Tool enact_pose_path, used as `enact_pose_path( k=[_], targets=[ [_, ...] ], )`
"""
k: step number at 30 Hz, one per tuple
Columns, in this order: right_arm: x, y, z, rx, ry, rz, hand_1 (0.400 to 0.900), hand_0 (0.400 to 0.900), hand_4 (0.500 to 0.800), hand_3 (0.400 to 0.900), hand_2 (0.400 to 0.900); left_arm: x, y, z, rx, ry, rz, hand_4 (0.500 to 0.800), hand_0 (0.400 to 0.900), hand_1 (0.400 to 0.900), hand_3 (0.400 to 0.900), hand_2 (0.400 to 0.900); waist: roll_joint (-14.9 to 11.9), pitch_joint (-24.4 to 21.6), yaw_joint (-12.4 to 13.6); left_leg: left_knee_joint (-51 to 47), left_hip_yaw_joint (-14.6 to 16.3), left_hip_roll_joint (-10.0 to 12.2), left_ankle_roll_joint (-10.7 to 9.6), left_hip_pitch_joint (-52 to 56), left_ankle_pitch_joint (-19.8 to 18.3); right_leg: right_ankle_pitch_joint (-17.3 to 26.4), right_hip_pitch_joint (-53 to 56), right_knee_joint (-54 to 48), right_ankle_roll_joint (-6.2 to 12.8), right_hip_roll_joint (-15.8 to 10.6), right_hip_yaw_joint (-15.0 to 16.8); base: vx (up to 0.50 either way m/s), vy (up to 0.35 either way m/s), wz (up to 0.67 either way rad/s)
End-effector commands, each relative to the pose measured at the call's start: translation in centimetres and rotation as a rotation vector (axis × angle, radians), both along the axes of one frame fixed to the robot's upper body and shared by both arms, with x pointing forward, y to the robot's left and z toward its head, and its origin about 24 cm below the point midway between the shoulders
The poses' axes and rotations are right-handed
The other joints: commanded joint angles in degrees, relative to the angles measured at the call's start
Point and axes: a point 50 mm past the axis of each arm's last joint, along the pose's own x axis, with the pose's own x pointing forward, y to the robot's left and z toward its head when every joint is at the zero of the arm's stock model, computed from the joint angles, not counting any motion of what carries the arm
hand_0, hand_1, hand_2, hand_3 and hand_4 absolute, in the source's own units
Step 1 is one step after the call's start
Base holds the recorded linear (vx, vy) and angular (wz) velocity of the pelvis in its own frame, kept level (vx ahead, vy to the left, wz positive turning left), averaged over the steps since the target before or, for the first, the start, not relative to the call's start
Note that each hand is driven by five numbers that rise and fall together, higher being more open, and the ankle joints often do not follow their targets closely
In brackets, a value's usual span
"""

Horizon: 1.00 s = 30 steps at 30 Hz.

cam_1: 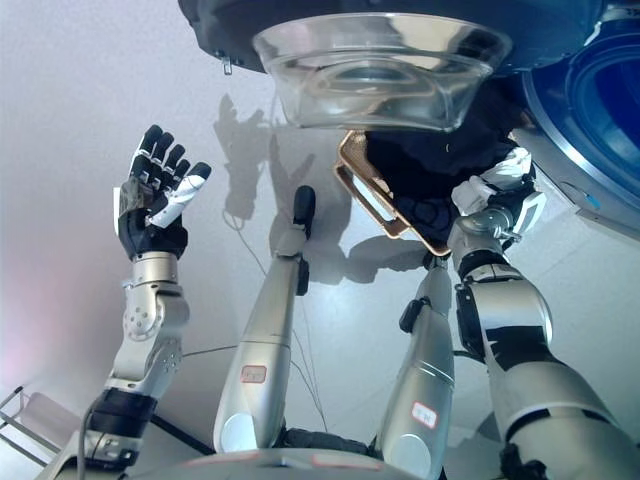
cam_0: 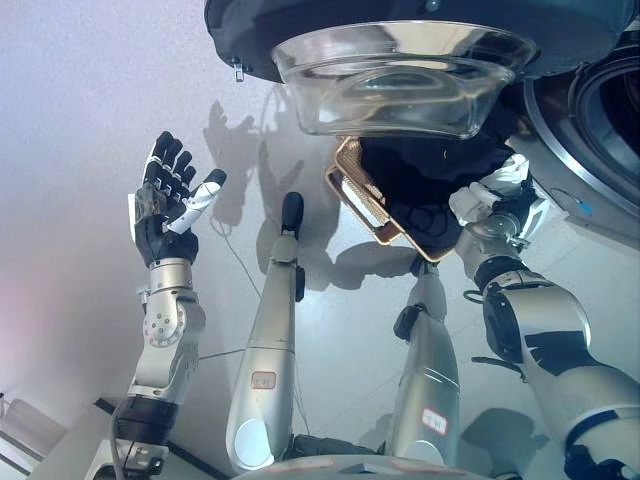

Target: Put the clothes in the basket into the washing machine.

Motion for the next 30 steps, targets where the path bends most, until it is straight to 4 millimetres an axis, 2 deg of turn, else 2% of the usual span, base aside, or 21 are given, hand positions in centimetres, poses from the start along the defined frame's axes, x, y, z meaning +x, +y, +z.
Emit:
enact_pose_path(
  k=[1, 6, 7, 20, 24, 25, 26, 29, 30],
  targets=[
    [-1.2, -2.5, 0.1, -0.062, 0.024, -0.083, 0.4, 0.4, 0.5, 0.4, 0.4, -2.4, 1.8, 4.0, -0.006, -0.248, 0.076, 0.8, 0.9, 0.9, 0.9, 0.9, 3.14, -0.59, 0.64, -7.07, -1.27, -2.57, 3.31, -2.18, 0.81, -8.59, 0.81, 6.89, -0.5, -0.11, 1.4, -0.09, 0.018, 0.02],
    [-1.0, -2.3, 0.2, -0.054, 0.009, -0.077, 0.4, 0.4, 0.5, 0.4, 0.4, -2.5, 2.1, 4.3, -0.006, -0.262, 0.092, 0.8, 0.9, 0.9, 0.9, 0.9, 3.02, -0.59, 0.6, -7.11, -1.18, -2.75, 3.43, -2.59, 0.8, -8.45, 0.4, 6.49, -0.47, 0.0, 1.45, 0.0, 0.0, 0.0],
    [-0.9, -2.2, 0.3, -0.054, 0.004, -0.074, 0.4, 0.4, 0.5, 0.4, 0.4, -2.4, 2.1, 4.3, -0.008, -0.265, 0.096, 0.8, 0.9, 0.9, 0.9, 0.9, 2.89, -0.59, 0.56, -7.16, -1.55, -2.67, 3.07, -1.69, -0.68, -9.64, 1.22, 6.5, -0.2, 0.19, 1.97, 0.09, -0.033, 0.01],
    [-0.8, -1.0, -0.6, 0.002, -0.036, -0.048, 0.4, 0.4, 0.5, 0.4, 0.4, -2.5, 3.1, 4.5, -0.011, -0.279, 0.135, 0.8, 0.9, 0.9, 0.9, 0.9, 1.89, -0.64, -0.18, -8.17, -1.43, -2.26, 2.94, 0.63, -0.35, -9.91, 3.61, 6.07, -0.21, 0.64, 1.53, 0.01, -0.005, 0.0],
    [-1.1, -0.2, -2.0, 0.048, -0.063, -0.032, 0.4, 0.4, 0.5, 0.4, 0.4, -2.1, 3.6, 3.5, -0.009, -0.227, 0.154, 0.8, 0.9, 0.9, 0.9, 0.9, 0.75, -1.89, -1.01, -9.51, -1.33, -1.75, 2.65, 4.26, -0.05, -9.96, 6.95, 5.4, -0.09, 1.15, 0.88, 0.01, -0.032, 0.01],
    [-1.2, 0.0, -2.3, 0.057, -0.077, -0.026, 0.4, 0.4, 0.5, 0.4, 0.4, -2.0, 3.9, 3.0, -0.01, -0.203, 0.166, 0.8, 0.9, 0.9, 0.9, 0.9, 0.59, -2.02, -1.28, -9.91, -0.89, -1.54, 2.88, 4.72, 1.69, -8.74, 7.41, 5.17, -0.32, 1.05, 0.3, -0.05, -0.006, -0.03],
    [-1.3, 0.2, -2.7, 0.077, -0.089, -0.024, 0.4, 0.4, 0.5, 0.4, 0.4, -1.9, 4.1, 2.5, -0.013, -0.181, 0.174, 0.8, 0.9, 0.9, 0.9, 0.9, 0.31, -2.58, -1.48, -10.42, -0.89, -1.32, 2.74, 5.77, 1.8, -8.68, 8.53, 4.81, -0.25, 1.13, 0.16, -0.04, -0.014, -0.02],
    [-1.9, 0.4, -3.8, 0.132, -0.119, -0.031, 0.4, 0.4, 0.5, 0.4, 0.4, -1.7, 4.9, 0.7, -0.028, -0.096, 0.218, 0.8, 0.9, 0.9, 0.9, 0.9, -0.34, -4.0, -1.97, -12.27, -1.03, -0.58, 2.27, 9.89, 2.29, -8.37, 12.79, 3.33, -0.04, 1.23, -0.44, 0.07, -0.058, -0.02],
    [-2.0, 0.4, -4.0, 0.14, -0.13, -0.025, 0.4, 0.4, 0.5, 0.4, 0.4, -1.5, 5.3, -0.5, -0.043, -0.043, 0.243, 0.8, 0.9, 0.9, 0.9, 0.9, -0.61, -4.51, -2.14, -12.83, -1.06, -0.26, 2.08, 11.19, 2.51, -8.34, 14.01, 3.0, 0.04, 1.25, -0.55, 0.08, -0.064, -0.01]
  ],
)
